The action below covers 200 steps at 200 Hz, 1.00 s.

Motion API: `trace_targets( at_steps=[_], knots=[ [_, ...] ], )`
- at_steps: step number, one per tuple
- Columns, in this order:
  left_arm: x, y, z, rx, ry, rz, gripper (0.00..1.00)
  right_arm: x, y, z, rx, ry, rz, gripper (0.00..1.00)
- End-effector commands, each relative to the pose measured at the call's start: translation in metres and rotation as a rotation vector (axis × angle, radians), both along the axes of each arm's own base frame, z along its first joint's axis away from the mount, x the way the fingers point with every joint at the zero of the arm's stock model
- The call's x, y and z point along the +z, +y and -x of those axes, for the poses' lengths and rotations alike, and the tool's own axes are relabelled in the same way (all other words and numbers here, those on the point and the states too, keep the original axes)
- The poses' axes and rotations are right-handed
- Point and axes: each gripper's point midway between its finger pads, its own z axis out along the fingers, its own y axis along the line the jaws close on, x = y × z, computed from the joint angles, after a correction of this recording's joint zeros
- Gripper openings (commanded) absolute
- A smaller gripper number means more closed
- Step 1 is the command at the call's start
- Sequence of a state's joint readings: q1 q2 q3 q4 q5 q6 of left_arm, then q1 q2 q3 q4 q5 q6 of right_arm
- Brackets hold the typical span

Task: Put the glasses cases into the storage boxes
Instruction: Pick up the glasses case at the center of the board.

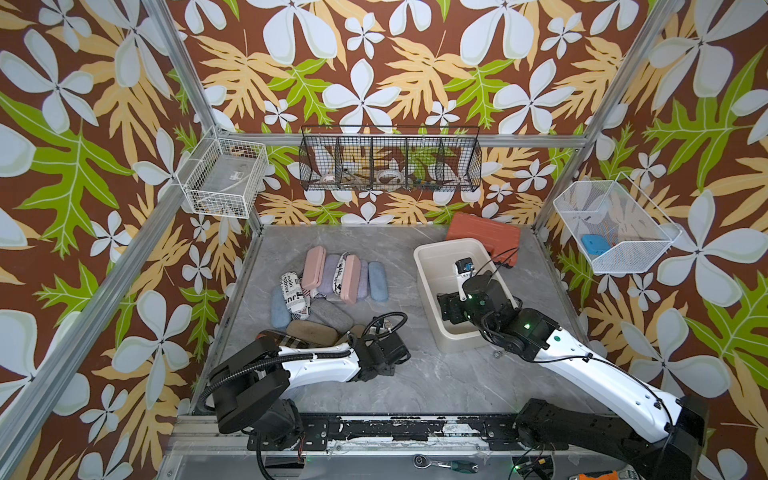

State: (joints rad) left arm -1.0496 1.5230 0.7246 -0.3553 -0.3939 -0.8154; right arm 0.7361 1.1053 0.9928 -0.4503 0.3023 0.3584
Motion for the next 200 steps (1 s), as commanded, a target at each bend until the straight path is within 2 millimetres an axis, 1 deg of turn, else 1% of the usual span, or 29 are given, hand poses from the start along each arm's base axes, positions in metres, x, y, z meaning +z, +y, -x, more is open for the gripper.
trace_targets(
  at_steps=[1,26,36,55,96,108,127,128,129,131,133,135,137,138,140,143,144,147,148,151,152,153,158,159,168,172,184,185,200],
  knots=[
    [-0.001,0.002,-0.007,0.033,-0.029,-0.022,0.74,0.004,0.0,0.0,0.005,-0.009,0.006,0.78],
    [-0.001,0.001,-0.006,0.027,-0.029,-0.009,0.58,0.003,-0.005,0.002,-0.01,-0.019,-0.007,0.77],
    [0.004,-0.002,-0.007,0.023,-0.034,0.01,0.56,0.004,-0.006,0.003,-0.012,-0.021,-0.012,0.77],
    [0.021,-0.01,-0.009,0.015,-0.057,0.075,0.54,0.007,-0.007,0.004,-0.012,-0.022,-0.012,0.76],
    [0.068,-0.029,-0.015,-0.016,-0.158,0.277,0.51,0.024,-0.01,0.003,-0.037,-0.07,-0.058,0.75],
    [0.088,-0.035,-0.016,-0.032,-0.198,0.356,0.5,0.031,-0.011,0.004,-0.042,-0.084,-0.084,0.75],
    [0.116,-0.036,-0.018,-0.037,-0.28,0.474,0.47,0.037,-0.01,0.005,-0.052,-0.098,-0.147,0.76],
    [0.121,-0.035,-0.018,-0.035,-0.29,0.486,0.47,0.037,-0.01,0.005,-0.051,-0.098,-0.149,0.76],
    [0.119,-0.035,-0.018,-0.035,-0.291,0.484,0.47,0.037,-0.01,0.005,-0.052,-0.1,-0.152,0.76],
    [0.122,-0.034,-0.018,-0.035,-0.301,0.496,0.47,0.037,-0.009,0.005,-0.053,-0.101,-0.162,0.76],
    [0.129,-0.034,-0.018,-0.036,-0.318,0.519,0.47,0.038,-0.009,0.005,-0.054,-0.103,-0.166,0.76],
    [0.127,-0.033,-0.018,-0.035,-0.323,0.52,0.47,0.038,-0.009,0.005,-0.054,-0.105,-0.174,0.76],
    [0.135,-0.033,-0.019,-0.036,-0.341,0.544,0.47,0.039,-0.009,0.005,-0.053,-0.108,-0.182,0.76],
    [0.132,-0.032,-0.018,-0.037,-0.34,0.54,0.47,0.04,-0.008,0.005,-0.053,-0.11,-0.192,0.76],
    [0.135,-0.032,-0.018,-0.037,-0.352,0.553,0.47,0.04,-0.008,0.006,-0.052,-0.11,-0.195,0.76],
    [0.139,-0.031,-0.018,-0.037,-0.368,0.568,0.47,0.042,-0.007,0.006,-0.049,-0.113,-0.21,0.76],
    [0.144,-0.031,-0.019,-0.038,-0.379,0.583,0.47,0.042,-0.007,0.006,-0.048,-0.113,-0.213,0.76],
    [0.144,-0.029,-0.018,-0.038,-0.388,0.59,0.47,0.043,-0.006,0.007,-0.044,-0.114,-0.229,0.76],
    [0.15,-0.029,-0.018,-0.038,-0.399,0.604,0.47,0.044,-0.006,0.007,-0.042,-0.113,-0.233,0.76],
    [0.15,-0.028,-0.018,-0.042,-0.408,0.61,0.47,0.045,-0.004,0.007,-0.033,-0.113,-0.252,0.76],
    [0.155,-0.028,-0.018,-0.041,-0.416,0.621,0.47,0.045,-0.004,0.007,-0.033,-0.113,-0.252,0.76],
    [0.153,-0.027,-0.018,-0.041,-0.418,0.619,0.47,0.046,-0.004,0.007,-0.031,-0.114,-0.258,0.76],
    [0.163,-0.025,-0.018,-0.04,-0.445,0.645,0.47,0.049,-0.001,0.008,-0.015,-0.11,-0.289,0.76],
    [0.162,-0.024,-0.018,-0.041,-0.445,0.642,0.47,0.05,0.0,0.009,-0.011,-0.111,-0.294,0.76],
    [0.177,-0.021,-0.017,-0.047,-0.49,0.685,0.47,0.057,0.006,0.01,0.023,-0.11,-0.343,0.76],
    [0.181,-0.021,-0.017,-0.051,-0.503,0.697,0.47,0.06,0.008,0.011,0.036,-0.112,-0.361,0.76],
    [0.199,-0.018,-0.016,-0.06,-0.556,0.748,0.47,0.071,0.021,0.014,0.103,-0.113,-0.419,0.76],
    [0.198,-0.018,-0.016,-0.061,-0.556,0.746,0.47,0.072,0.022,0.014,0.109,-0.112,-0.423,0.76],
    [0.216,-0.016,-0.014,-0.077,-0.617,0.801,0.47,0.083,0.042,0.019,0.206,-0.106,-0.494,0.75]
  ],
)
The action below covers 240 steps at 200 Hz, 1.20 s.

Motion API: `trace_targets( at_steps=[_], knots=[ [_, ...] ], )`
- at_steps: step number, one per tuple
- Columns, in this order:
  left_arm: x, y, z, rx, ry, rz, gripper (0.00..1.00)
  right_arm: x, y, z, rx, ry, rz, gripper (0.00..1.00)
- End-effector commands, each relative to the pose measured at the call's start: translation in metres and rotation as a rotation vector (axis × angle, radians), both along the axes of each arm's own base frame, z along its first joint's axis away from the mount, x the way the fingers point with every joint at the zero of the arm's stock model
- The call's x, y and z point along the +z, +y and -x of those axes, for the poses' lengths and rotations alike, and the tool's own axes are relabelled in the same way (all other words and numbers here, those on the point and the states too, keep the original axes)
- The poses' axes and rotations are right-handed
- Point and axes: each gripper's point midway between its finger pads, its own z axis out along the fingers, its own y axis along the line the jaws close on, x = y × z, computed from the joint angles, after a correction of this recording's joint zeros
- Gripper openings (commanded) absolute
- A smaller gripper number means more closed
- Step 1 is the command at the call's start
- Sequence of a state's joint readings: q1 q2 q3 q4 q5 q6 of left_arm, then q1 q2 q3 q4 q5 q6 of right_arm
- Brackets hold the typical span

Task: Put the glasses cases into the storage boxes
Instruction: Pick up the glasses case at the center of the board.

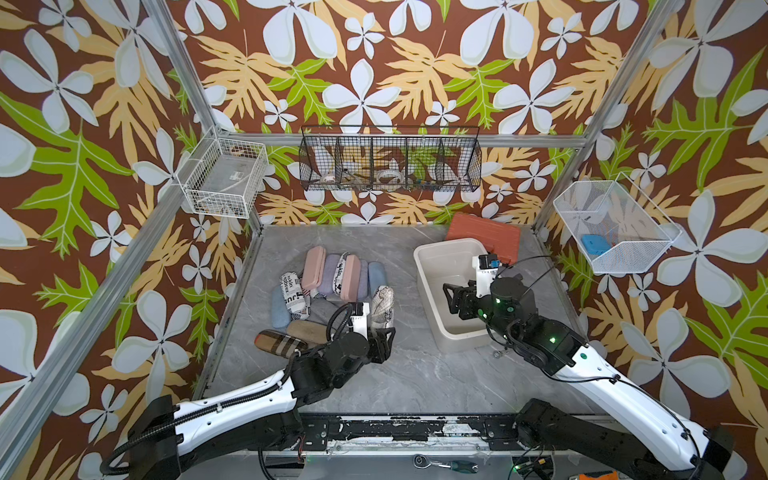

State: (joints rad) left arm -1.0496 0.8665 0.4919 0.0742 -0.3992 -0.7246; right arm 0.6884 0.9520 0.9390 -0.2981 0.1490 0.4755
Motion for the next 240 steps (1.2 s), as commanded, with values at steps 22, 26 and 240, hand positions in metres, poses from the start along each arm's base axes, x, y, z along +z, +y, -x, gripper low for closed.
trace_targets(
  at_steps=[22,26,240],
  knots=[
    [0.063,-0.006,-0.004,-0.022,-0.202,0.161,0.47,0.045,0.065,0.013,0.308,-0.028,-0.239,0.75],
    [0.065,-0.008,-0.004,-0.026,-0.205,0.164,0.47,0.046,0.069,0.013,0.323,-0.025,-0.246,0.75],
    [0.074,-0.012,-0.009,-0.015,-0.228,0.18,1.0,0.034,0.124,0.004,0.445,0.022,-0.256,0.32]
  ],
)
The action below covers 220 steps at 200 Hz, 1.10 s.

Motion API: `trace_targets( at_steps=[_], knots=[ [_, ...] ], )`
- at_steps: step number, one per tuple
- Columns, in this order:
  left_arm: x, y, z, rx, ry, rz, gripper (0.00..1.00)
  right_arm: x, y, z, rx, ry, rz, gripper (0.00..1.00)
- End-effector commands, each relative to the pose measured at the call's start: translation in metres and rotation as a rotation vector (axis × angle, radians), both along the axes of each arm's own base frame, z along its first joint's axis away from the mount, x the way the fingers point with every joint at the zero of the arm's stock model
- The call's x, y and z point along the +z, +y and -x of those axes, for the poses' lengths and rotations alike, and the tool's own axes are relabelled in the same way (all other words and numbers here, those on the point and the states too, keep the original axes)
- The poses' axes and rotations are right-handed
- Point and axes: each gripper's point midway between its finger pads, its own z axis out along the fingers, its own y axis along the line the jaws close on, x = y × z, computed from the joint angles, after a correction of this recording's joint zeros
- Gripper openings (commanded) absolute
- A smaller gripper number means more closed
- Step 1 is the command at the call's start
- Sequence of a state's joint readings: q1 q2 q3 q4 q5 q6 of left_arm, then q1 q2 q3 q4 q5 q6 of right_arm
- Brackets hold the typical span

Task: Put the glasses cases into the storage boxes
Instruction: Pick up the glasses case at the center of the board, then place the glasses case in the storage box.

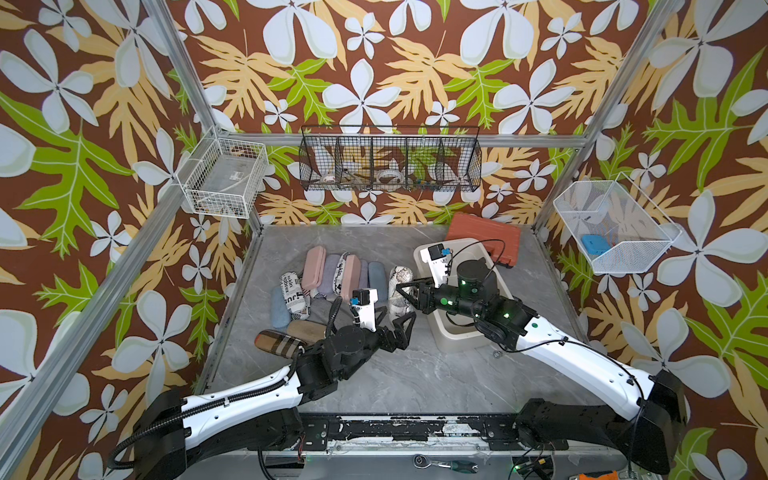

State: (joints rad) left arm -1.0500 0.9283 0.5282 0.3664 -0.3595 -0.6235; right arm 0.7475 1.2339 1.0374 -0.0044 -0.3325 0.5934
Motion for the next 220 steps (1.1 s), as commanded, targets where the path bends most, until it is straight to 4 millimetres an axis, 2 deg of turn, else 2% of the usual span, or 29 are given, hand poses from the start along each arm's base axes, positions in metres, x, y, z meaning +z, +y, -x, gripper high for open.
trace_targets(
  at_steps=[1,24,57,85,122,145,175,220],
  knots=[
    [0.011,0.018,0.001,0.05,-0.039,0.025,1.0,0.02,-0.005,-0.007,-0.04,-0.081,0.003,0.32],
    [0.012,0.043,0.004,0.108,-0.053,0.009,1.0,0.031,-0.013,-0.018,-0.102,-0.129,0.046,0.33],
    [0.008,0.095,0.001,0.308,-0.042,0.059,1.0,0.049,-0.02,-0.03,-0.151,-0.179,0.107,0.33],
    [0.011,0.118,0.004,0.382,-0.046,0.117,0.98,0.057,-0.034,-0.037,-0.211,-0.2,0.15,0.33],
    [-0.009,0.148,-0.001,0.561,0.057,0.093,0.96,0.062,-0.069,-0.05,-0.318,-0.216,0.258,0.33],
    [-0.016,0.153,-0.003,0.602,0.061,0.031,0.96,0.058,-0.096,-0.059,-0.405,-0.235,0.324,0.33],
    [-0.028,0.154,-0.007,0.642,0.051,-0.051,0.97,0.036,-0.116,-0.075,-0.473,-0.219,0.367,0.33],
    [-0.045,0.137,-0.013,0.596,0.079,-0.068,0.97,0.03,-0.152,-0.095,-0.579,-0.206,0.469,0.33]
  ],
)
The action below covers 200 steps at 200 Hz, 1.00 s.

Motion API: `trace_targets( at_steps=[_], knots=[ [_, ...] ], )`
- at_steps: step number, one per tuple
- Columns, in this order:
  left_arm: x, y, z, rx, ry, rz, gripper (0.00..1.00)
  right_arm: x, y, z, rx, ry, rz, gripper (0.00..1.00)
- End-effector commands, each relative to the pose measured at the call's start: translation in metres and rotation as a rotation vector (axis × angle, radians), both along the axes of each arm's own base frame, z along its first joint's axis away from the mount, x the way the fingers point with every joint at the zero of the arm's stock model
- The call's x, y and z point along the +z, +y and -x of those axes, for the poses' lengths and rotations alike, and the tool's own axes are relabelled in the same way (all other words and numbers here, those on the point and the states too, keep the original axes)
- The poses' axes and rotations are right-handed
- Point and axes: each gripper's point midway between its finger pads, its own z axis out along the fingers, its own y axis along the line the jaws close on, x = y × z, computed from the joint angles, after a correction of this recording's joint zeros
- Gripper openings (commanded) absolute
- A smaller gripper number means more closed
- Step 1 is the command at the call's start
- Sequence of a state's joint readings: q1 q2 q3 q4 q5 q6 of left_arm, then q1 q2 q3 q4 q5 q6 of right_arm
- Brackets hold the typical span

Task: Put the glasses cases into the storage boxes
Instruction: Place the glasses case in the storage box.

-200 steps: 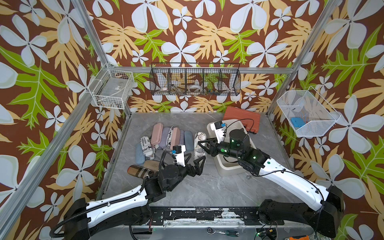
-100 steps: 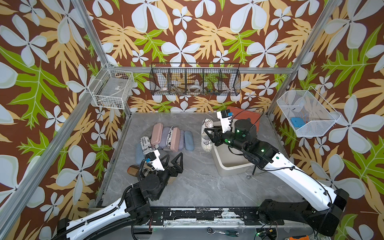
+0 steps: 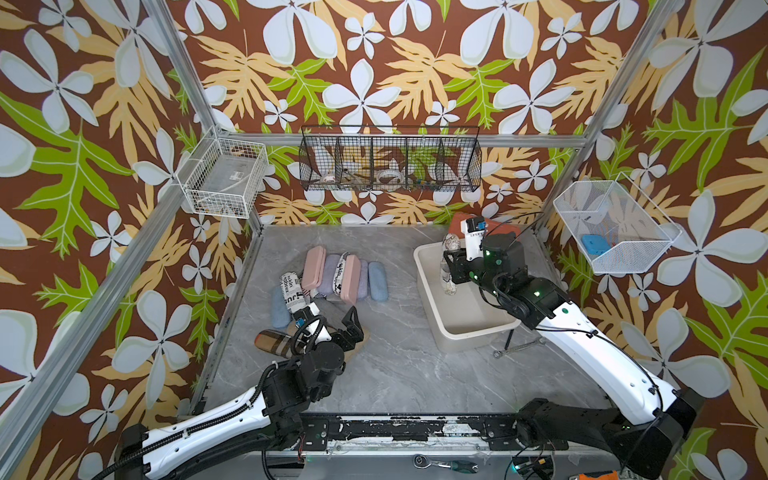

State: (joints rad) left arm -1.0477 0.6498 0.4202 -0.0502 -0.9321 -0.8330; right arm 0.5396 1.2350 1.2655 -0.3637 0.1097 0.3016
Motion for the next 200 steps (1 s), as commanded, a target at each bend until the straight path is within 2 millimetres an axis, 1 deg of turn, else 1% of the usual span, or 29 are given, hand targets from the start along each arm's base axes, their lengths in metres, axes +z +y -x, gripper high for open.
trace_targets(
  at_steps=[1,25,46,63,94,104,137,156,170,186,200],
  knots=[
    [-0.001,-0.004,-0.003,0.0,-0.004,0.011,0.97,0.005,-0.018,-0.01,-0.066,-0.031,0.063,0.33],
    [0.0,-0.007,-0.009,0.001,0.014,-0.001,0.97,-0.011,-0.028,-0.016,-0.093,0.007,0.12,0.33],
    [-0.004,-0.012,-0.011,-0.018,0.03,-0.01,0.97,-0.035,-0.03,-0.018,-0.075,0.061,0.172,0.33],
    [-0.011,-0.013,-0.011,-0.026,0.047,-0.03,0.98,-0.063,-0.023,-0.021,-0.027,0.127,0.17,0.33],
    [-0.023,-0.018,-0.01,-0.057,0.096,-0.019,0.98,-0.113,0.001,-0.035,0.061,0.269,0.198,0.32],
    [-0.025,-0.02,-0.009,-0.07,0.102,-0.027,0.98,-0.126,0.006,-0.04,0.074,0.296,0.203,0.32],
    [-0.03,-0.016,-0.006,-0.06,0.13,-0.029,0.98,-0.17,0.017,-0.054,0.096,0.388,0.231,0.33],
    [-0.035,-0.016,-0.004,-0.07,0.138,-0.024,0.98,-0.189,0.023,-0.06,0.111,0.418,0.231,0.34],
    [-0.037,-0.014,-0.004,-0.063,0.137,-0.034,0.98,-0.199,0.026,-0.063,0.111,0.433,0.224,0.34],
    [-0.035,-0.012,-0.004,-0.057,0.14,-0.037,0.98,-0.207,0.028,-0.064,0.112,0.451,0.225,0.34],
    [-0.034,-0.012,-0.004,-0.059,0.141,-0.033,0.98,-0.212,0.027,-0.064,0.111,0.455,0.226,0.36]
  ],
)
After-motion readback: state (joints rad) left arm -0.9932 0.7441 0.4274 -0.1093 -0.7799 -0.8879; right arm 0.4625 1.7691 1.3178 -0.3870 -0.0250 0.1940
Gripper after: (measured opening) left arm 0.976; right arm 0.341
